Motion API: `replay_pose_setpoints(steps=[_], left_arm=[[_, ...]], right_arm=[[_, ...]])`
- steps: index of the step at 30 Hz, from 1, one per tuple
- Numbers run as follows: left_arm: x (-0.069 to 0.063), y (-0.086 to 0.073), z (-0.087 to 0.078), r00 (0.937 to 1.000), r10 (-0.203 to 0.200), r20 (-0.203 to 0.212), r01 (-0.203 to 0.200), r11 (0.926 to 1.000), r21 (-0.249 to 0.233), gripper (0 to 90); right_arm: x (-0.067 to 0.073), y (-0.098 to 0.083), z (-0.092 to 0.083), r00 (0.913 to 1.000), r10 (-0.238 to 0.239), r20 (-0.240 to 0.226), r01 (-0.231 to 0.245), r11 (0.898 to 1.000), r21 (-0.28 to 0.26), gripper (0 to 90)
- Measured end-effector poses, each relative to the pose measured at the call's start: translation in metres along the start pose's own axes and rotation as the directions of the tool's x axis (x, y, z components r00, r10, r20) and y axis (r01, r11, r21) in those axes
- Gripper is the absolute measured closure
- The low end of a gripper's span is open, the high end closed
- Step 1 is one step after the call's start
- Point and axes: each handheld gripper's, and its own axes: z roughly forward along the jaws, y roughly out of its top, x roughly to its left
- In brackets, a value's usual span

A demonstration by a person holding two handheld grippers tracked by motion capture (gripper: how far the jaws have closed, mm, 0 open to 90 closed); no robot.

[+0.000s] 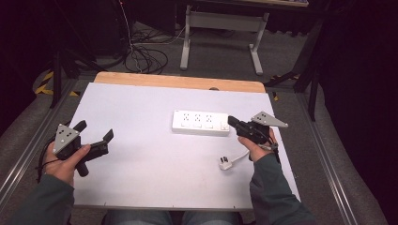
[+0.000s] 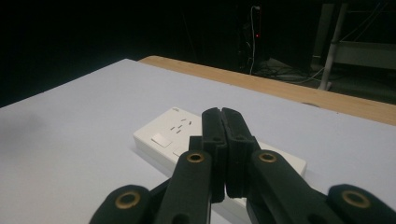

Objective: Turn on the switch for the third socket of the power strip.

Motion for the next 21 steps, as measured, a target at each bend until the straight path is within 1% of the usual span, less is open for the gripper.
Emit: replay_pose_setpoints(steps=[5, 14, 16, 18, 19, 21], left_arm=[[-0.0002, 0.0, -0.0001, 1.0, -0.002, -0.001, 0.002, 1.0, -0.001, 3.8], [-0.0002, 0.0, 0.0003, 1.0, -0.003, -0.001, 0.003, 1.0, 0.0, 3.9], [-0.0002, 0.0, 0.0004, 1.0, -0.004, -0.002, 0.004, 1.0, -0.001, 3.9], [0.0001, 0.0, 0.0002, 1.0, -0.001, -0.001, 0.001, 1.0, -0.001, 3.9], [0.0002, 0.0, 0.0002, 1.0, -0.001, -0.001, 0.001, 1.0, -0.001, 3.9], [0.0001, 0.0, 0.0002, 1.0, -0.003, -0.002, 0.003, 1.0, -0.002, 3.9]], right_arm=[[-0.0004, -0.0007, -0.0027, 1.0, 0.008, 0.0, -0.008, 1.0, 0.0, 86.3], [-0.0019, -0.0029, -0.0049, 0.9996, 0.027, -0.007, -0.027, 1.0, -0.003, 75.7], [-0.0021, -0.0035, -0.0046, 0.9995, 0.032, -0.003, -0.032, 0.999, 0.005, 71.2], [-0.0029, -0.0041, -0.0038, 0.9988, 0.049, 0.006, -0.049, 0.999, 0.007, 65.0], [-0.0029, -0.0044, -0.0037, 0.9986, 0.053, 0.008, -0.053, 0.999, 0.011, 63.6], [-0.0027, -0.0049, -0.0035, 0.9992, 0.04, 0.007, -0.04, 0.999, 0.016, 59.7]])
